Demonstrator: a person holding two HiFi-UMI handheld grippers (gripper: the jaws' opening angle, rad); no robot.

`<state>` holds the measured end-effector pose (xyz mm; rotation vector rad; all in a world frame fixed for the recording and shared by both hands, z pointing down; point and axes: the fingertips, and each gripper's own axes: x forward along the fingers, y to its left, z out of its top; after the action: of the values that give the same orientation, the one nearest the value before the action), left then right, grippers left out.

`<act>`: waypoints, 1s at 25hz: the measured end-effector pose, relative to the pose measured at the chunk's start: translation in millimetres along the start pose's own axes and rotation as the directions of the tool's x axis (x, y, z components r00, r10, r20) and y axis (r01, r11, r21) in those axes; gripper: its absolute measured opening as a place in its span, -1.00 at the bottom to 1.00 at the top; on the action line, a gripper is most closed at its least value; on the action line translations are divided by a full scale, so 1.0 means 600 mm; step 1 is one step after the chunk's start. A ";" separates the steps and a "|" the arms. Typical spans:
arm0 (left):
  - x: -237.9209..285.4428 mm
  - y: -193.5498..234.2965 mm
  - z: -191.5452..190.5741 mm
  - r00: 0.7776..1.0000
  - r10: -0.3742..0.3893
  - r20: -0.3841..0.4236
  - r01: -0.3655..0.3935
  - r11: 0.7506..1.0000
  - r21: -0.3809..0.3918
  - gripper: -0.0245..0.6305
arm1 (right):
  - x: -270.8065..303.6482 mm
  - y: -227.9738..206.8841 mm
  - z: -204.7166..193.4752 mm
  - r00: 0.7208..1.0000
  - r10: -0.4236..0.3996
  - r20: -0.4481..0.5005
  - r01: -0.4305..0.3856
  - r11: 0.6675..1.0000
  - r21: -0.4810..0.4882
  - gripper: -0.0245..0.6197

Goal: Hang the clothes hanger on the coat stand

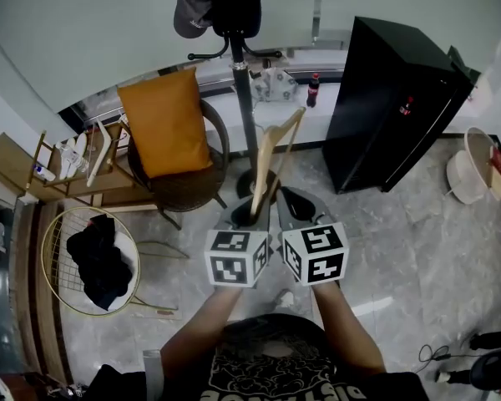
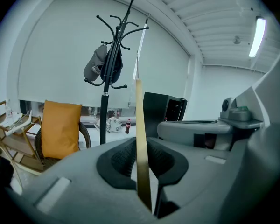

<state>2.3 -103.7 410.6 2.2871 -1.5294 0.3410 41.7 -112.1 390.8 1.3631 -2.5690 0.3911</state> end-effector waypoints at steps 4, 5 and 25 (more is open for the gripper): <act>0.036 -0.015 0.009 1.000 0.022 -0.008 -0.022 1.000 0.005 -0.76 | 0.009 -0.045 0.007 1.000 0.022 -0.001 -0.022 1.000 0.001 -0.92; 0.044 -0.016 0.013 1.000 0.029 -0.008 -0.029 1.000 0.005 -0.76 | 0.011 -0.055 0.009 1.000 0.027 -0.001 -0.027 1.000 0.001 -0.92; 0.151 0.024 0.051 0.998 0.062 -0.019 -0.062 0.998 -0.003 -0.76 | 0.102 -0.116 0.043 0.997 0.076 -0.005 -0.076 0.997 -0.030 -0.92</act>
<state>23.6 -197.7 421.0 2.2309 -1.5934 0.3756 64.5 -205.6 394.2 1.2562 -2.6181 0.3655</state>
